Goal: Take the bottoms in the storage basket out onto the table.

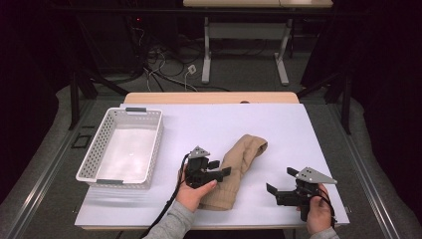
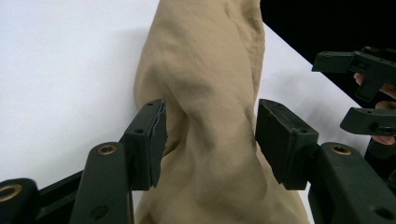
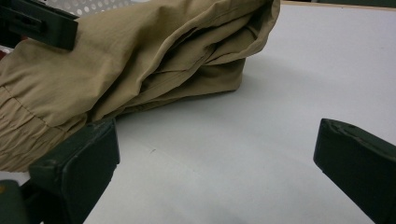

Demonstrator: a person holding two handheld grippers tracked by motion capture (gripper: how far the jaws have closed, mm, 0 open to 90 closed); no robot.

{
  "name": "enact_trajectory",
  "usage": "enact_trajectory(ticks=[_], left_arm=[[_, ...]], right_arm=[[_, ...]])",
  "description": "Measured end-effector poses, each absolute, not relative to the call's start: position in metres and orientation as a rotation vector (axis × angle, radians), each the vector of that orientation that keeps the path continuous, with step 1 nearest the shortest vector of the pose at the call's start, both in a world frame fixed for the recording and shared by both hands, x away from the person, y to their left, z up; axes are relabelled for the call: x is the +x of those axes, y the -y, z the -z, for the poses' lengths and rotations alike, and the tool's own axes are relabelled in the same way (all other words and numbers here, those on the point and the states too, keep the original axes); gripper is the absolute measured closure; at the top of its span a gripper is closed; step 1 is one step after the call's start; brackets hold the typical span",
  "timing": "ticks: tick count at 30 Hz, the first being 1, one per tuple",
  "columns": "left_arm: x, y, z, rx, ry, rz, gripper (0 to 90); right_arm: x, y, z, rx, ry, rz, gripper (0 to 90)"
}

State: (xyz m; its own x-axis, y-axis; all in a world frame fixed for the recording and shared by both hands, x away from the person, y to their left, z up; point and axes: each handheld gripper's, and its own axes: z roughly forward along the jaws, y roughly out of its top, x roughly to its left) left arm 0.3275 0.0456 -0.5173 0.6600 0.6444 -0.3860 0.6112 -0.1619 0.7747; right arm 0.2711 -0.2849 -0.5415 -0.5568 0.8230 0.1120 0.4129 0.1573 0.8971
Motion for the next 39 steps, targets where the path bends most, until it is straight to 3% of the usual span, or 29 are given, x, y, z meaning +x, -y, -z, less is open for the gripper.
enact_trajectory(ticks=[20, 28, 39], left_arm=[[0.309, -0.069, 0.505, 1.804, -0.948, -0.169, 36.7], [0.298, -0.077, 0.502, 1.802, -0.951, -0.161, 35.7], [0.283, -0.092, 0.505, 1.793, -0.952, -0.169, 25.7]], right_arm=[[0.269, 0.282, 0.539, 1.142, -2.045, -1.370, 0.0], [0.268, 0.280, 0.537, 1.139, -2.052, -1.386, 0.0], [0.266, 0.277, 0.538, 1.129, -2.064, -1.390, 0.0]])
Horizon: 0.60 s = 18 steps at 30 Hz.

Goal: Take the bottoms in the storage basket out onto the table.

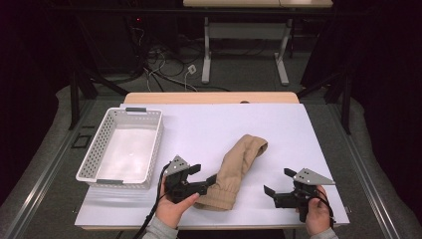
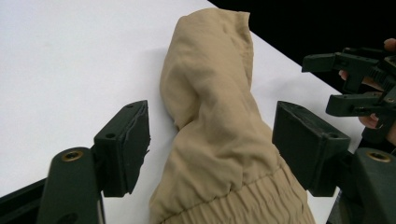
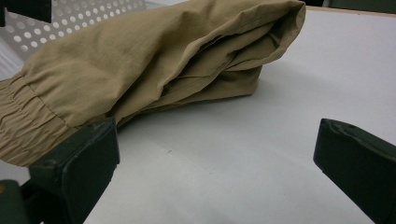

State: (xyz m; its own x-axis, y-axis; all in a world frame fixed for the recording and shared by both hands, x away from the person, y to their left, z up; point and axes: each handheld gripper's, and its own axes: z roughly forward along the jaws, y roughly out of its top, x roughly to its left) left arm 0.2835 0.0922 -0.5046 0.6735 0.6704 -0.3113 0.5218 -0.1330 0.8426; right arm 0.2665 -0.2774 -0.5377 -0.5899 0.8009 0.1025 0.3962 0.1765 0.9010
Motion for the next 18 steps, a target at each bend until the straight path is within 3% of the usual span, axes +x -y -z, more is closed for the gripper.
enact_trajectory(ticks=[18], left_arm=[[0.250, -0.116, 0.512, 1.773, -0.935, -0.208, 19.0]], right_arm=[[0.267, 0.276, 0.539, 1.121, -2.074, -1.374, 0.0]])
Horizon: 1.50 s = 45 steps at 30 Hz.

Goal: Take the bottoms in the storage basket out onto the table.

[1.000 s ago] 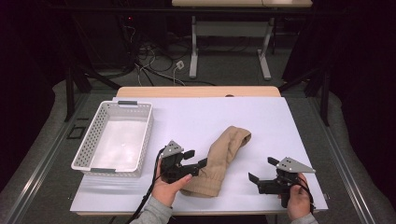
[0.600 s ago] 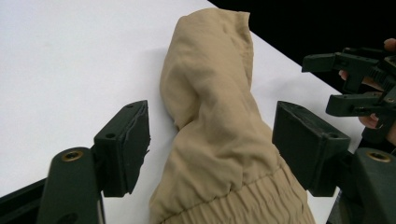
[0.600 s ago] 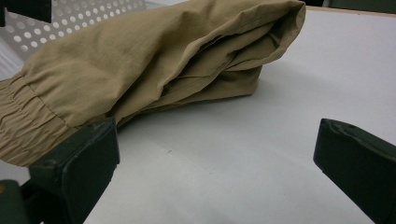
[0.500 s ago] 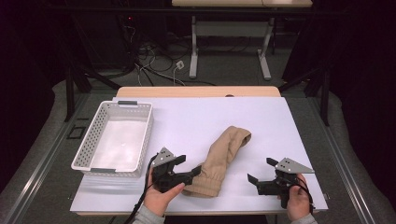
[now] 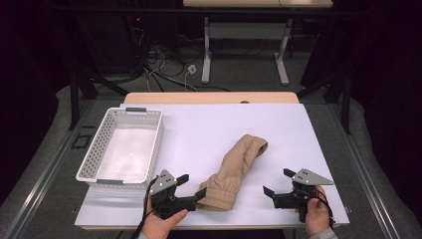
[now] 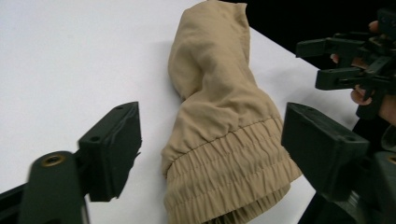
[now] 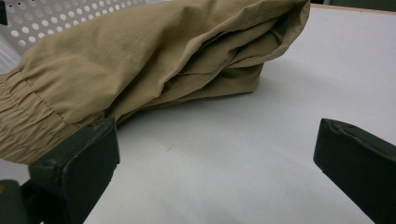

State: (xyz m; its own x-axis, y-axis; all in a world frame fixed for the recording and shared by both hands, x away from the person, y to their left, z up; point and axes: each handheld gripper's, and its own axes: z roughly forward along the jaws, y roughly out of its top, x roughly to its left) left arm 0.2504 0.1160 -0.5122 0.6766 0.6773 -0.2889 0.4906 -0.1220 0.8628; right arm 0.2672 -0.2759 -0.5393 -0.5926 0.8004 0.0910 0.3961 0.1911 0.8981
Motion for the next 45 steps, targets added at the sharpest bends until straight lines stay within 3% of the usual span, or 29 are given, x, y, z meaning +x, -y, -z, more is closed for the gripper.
enact_trajectory(ticks=[21, 41, 45], left_arm=[[0.235, -0.116, 0.551, 1.979, -0.960, -0.264, 24.7], [0.240, -0.113, 0.560, 2.022, -0.985, -0.241, 28.3], [0.241, -0.113, 0.558, 2.027, -0.962, -0.250, 33.5]], right_arm=[[0.268, 0.278, 0.540, 1.131, -2.077, -1.374, 0.0], [0.269, 0.277, 0.542, 1.143, -2.085, -1.373, 0.0], [0.269, 0.277, 0.542, 1.137, -2.087, -1.371, 0.1]])
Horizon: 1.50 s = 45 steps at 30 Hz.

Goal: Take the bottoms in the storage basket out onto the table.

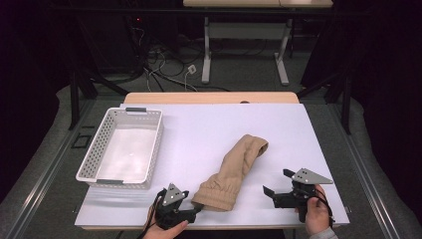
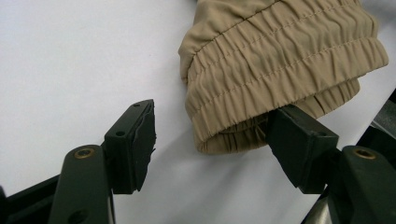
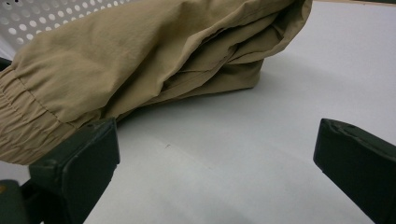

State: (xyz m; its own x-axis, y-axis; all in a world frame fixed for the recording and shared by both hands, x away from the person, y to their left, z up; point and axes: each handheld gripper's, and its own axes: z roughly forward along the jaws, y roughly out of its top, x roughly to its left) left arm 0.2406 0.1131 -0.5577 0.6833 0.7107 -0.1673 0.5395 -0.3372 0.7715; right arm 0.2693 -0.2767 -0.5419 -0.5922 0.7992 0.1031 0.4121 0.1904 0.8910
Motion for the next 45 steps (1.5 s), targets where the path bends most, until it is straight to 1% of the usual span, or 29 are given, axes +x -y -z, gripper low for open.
enact_trajectory(ticks=[2, 3, 4, 9, 11, 15, 17, 19, 20, 23, 27, 33, 35, 45], left_arm=[[0.241, -0.112, 0.558, 2.027, -0.966, -0.260, 33.7], [0.242, -0.111, 0.559, 2.023, -0.973, -0.242, 34.1], [0.243, -0.110, 0.559, 2.027, -0.970, -0.238, 35.9], [0.246, -0.107, 0.561, 2.025, -0.983, -0.240, 36.3], [0.247, -0.106, 0.561, 2.026, -0.981, -0.220, 39.6], [0.248, -0.104, 0.560, 2.031, -0.994, -0.176, 49.8], [0.248, -0.104, 0.559, 2.034, -0.998, -0.182, 51.0], [0.247, -0.103, 0.558, 2.035, -1.017, -0.231, 59.9], [0.247, -0.103, 0.558, 2.037, -1.024, -0.235, 63.8], [0.248, -0.104, 0.558, 2.031, -1.037, -0.240, 69.3], [0.249, -0.105, 0.558, 2.022, -1.046, -0.234, 74.1], [0.250, -0.106, 0.558, 2.003, -1.065, -0.216, 76.8], [0.250, -0.106, 0.558, 2.001, -1.066, -0.217, 79.7], [0.253, -0.109, 0.552, 1.969, -1.076, -0.193, 82.4]], right_arm=[[0.270, 0.277, 0.542, 1.136, -2.088, -1.370, 0.1], [0.270, 0.277, 0.542, 1.136, -2.088, -1.371, 0.1], [0.270, 0.277, 0.542, 1.134, -2.088, -1.372, 0.1], [0.270, 0.277, 0.542, 1.136, -2.088, -1.373, 0.2], [0.270, 0.277, 0.542, 1.134, -2.088, -1.373, 0.2], [0.270, 0.277, 0.542, 1.132, -2.088, -1.374, 0.3], [0.270, 0.277, 0.542, 1.133, -2.090, -1.373, 0.3], [0.270, 0.277, 0.542, 1.133, -2.088, -1.372, 0.3], [0.270, 0.277, 0.541, 1.134, -2.092, -1.369, 0.4], [0.270, 0.277, 0.541, 1.131, -2.094, -1.370, 0.4], [0.270, 0.277, 0.541, 1.132, -2.095, -1.368, 0.4], [0.270, 0.277, 0.541, 1.131, -2.091, -1.371, 0.4], [0.269, 0.277, 0.541, 1.130, -2.089, -1.372, 0.4], [0.270, 0.277, 0.541, 1.132, -2.087, -1.369, 0.4]])
